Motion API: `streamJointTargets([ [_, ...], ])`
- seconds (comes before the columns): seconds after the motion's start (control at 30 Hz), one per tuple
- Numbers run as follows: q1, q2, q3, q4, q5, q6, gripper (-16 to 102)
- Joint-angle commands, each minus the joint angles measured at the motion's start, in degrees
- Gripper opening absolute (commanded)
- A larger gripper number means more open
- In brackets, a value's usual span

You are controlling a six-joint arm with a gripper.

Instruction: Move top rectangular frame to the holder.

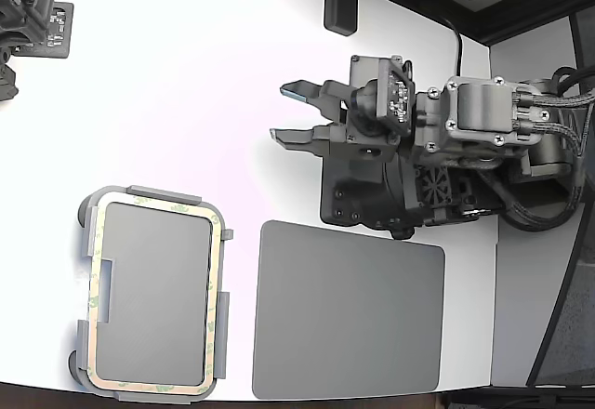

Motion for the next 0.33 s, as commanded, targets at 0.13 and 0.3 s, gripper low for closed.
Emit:
streamJointTargets([
  [0.13,-1.23,2.55,-0.97,0.0,0.7,0.7,100],
  [0.3,-1.58,3.43,-0.62,0.26,2.55,2.11,100],
])
